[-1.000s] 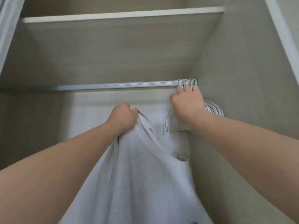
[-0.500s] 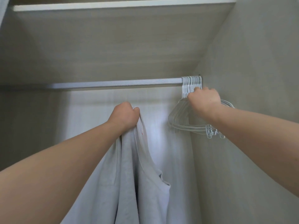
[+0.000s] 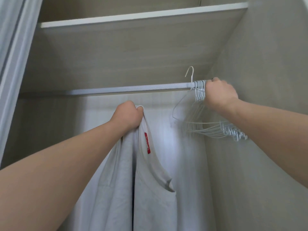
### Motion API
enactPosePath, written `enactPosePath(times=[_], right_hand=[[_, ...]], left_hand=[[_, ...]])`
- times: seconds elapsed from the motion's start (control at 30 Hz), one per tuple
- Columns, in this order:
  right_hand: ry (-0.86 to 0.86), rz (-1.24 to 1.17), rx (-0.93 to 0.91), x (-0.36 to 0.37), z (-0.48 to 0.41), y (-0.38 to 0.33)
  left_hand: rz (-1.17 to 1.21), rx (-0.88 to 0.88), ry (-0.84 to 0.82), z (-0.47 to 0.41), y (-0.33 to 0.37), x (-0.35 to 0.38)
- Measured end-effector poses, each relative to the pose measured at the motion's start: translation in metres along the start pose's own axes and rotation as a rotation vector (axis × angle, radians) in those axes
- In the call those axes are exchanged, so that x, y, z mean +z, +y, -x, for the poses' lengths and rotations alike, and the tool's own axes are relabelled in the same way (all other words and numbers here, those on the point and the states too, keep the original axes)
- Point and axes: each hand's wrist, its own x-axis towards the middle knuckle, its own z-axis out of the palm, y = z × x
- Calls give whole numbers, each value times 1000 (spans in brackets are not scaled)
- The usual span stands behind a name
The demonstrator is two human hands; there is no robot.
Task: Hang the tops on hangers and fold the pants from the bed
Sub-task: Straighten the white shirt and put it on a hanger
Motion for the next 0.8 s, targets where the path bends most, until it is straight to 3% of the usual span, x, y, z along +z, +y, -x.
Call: enactPosePath(times=[0.23, 0.37, 0.6, 0.8], right_hand=[[22, -375, 48, -30, 24, -11], [-27, -763, 172, -50, 47, -12], [-70, -1684, 478, -102, 124, -18], [-266, -1867, 494, -154, 147, -14]], left_hand=[[-17, -27, 67, 7, 14, -35], [-11, -34, 111, 14, 29, -64], [-136, 13, 236, 46, 57, -132], [-55, -183, 221, 68, 72, -173]])
